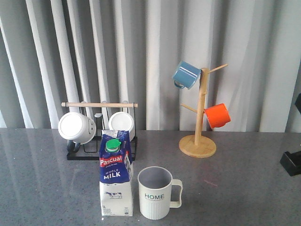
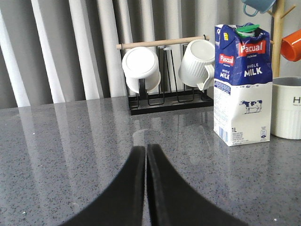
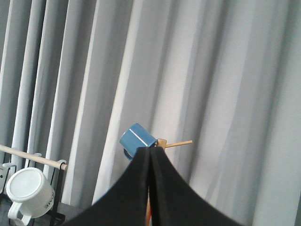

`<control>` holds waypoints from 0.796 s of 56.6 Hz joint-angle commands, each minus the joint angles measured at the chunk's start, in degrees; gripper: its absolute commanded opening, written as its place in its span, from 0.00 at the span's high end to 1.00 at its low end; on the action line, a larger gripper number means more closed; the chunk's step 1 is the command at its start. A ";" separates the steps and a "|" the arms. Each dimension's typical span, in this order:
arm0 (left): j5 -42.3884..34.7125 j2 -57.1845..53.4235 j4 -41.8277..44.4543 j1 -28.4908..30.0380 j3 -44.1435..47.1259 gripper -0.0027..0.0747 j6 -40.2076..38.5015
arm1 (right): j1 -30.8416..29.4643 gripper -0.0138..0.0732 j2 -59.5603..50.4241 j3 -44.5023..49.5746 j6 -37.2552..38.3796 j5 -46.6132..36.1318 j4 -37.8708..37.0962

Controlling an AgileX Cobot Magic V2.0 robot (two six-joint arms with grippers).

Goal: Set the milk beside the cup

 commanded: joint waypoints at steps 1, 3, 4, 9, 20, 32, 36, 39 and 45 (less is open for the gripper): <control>-3.73 -0.80 -0.88 -0.34 -1.11 0.97 0.13 | -0.27 0.85 -0.54 -1.63 -0.32 -4.02 -0.06; -3.73 -0.80 -1.13 -0.34 -1.11 0.97 0.18 | -0.27 0.85 -0.54 -1.63 -0.32 -4.02 -0.06; -3.73 -0.80 -1.19 -0.34 -1.11 0.97 0.18 | -0.27 0.85 -0.54 -1.63 -0.32 -4.02 -0.06; -3.79 -0.80 -2.15 -0.34 -1.11 0.97 0.77 | -0.27 0.85 -0.54 -1.63 -0.32 -4.02 -0.06; -3.84 -0.80 -2.41 -0.34 -1.11 0.97 1.55 | -0.27 0.85 -0.54 -1.63 -0.32 -4.02 -0.06; -3.30 -0.75 -3.55 -0.34 -1.19 0.97 1.63 | -0.27 0.85 -0.54 -1.63 -0.32 -4.02 -0.06; -3.30 -0.75 -3.55 -0.34 -1.19 0.97 1.63 | -0.27 0.85 -0.54 -1.63 -0.32 -4.02 -0.06; -3.30 -0.75 -3.55 -0.34 -1.19 0.97 1.63 | -0.27 0.85 -0.54 -1.63 -0.32 -4.02 -0.06; -3.30 -0.75 -3.55 -0.34 -1.19 0.97 1.63 | -0.27 0.85 -0.54 -1.63 -0.32 -4.02 -0.06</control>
